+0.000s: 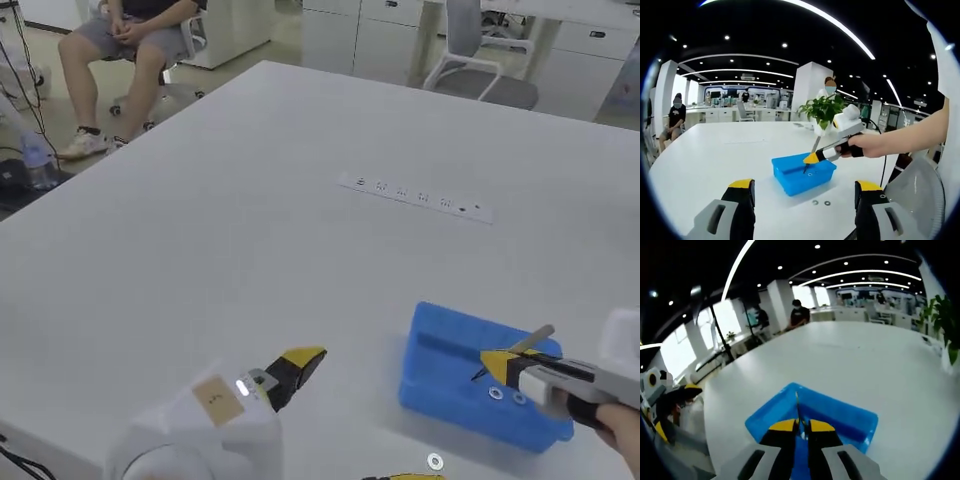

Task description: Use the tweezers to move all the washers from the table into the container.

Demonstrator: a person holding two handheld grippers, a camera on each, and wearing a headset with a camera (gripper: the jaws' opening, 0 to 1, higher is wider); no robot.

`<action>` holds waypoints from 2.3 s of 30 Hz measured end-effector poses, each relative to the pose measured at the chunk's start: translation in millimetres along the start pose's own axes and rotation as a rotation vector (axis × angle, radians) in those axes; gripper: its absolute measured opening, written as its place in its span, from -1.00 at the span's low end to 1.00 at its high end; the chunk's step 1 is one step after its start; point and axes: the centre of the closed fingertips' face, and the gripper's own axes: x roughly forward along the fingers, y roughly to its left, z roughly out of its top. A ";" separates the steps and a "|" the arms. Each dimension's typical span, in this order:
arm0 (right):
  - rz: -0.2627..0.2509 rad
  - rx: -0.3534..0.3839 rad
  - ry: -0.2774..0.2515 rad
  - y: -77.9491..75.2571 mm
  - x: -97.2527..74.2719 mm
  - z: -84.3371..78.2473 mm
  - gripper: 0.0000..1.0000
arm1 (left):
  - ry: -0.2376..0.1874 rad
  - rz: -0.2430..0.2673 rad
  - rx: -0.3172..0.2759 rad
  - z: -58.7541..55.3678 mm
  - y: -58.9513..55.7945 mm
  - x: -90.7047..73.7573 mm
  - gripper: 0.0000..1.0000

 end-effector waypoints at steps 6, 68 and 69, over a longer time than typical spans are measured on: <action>0.001 -0.006 0.017 3.3 0.4 -0.5 -0.90 | 0.002 -0.001 -0.010 -0.6 0.4 -0.2 0.66; 0.068 -0.113 0.034 28.9 -23.2 22.5 -0.88 | 0.045 -0.015 -0.013 -9.2 1.0 1.1 0.61; 0.072 -0.112 0.033 31.5 -26.1 23.0 -0.88 | 0.047 -0.015 -0.012 -9.5 1.1 1.1 0.61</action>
